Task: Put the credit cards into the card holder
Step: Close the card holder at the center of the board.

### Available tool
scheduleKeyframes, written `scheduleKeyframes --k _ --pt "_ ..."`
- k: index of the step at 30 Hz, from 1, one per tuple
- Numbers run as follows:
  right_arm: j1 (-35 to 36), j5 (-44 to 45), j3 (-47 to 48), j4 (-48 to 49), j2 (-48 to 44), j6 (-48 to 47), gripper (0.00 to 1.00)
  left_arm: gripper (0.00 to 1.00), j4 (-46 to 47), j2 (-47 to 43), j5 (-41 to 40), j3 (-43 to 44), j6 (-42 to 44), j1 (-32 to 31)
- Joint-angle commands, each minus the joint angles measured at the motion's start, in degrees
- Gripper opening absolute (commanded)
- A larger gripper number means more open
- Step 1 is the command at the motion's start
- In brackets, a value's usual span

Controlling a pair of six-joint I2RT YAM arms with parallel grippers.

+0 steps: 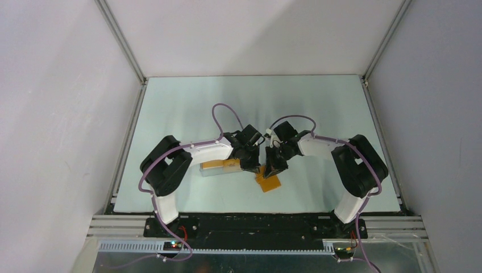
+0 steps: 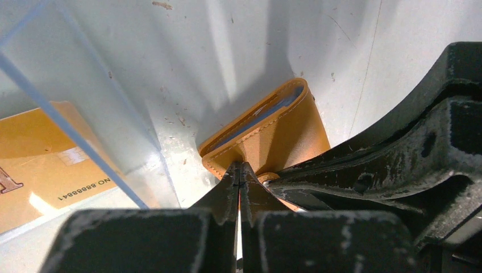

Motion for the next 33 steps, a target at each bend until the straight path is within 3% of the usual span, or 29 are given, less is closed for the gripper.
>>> scheduleKeyframes --k 1,23,33 --pt "0.84 8.95 -0.64 -4.75 0.54 -2.36 0.0 0.0 -0.7 3.06 -0.94 -0.22 0.92 -0.81" --pt "0.3 10.01 -0.62 -6.44 -1.86 -2.11 0.0 0.0 -1.75 4.23 -1.25 0.32 0.65 -0.83" --pt "-2.32 5.32 -0.65 -7.14 -2.1 -2.27 0.0 0.0 -3.49 5.28 -2.34 0.83 -0.02 -0.8"
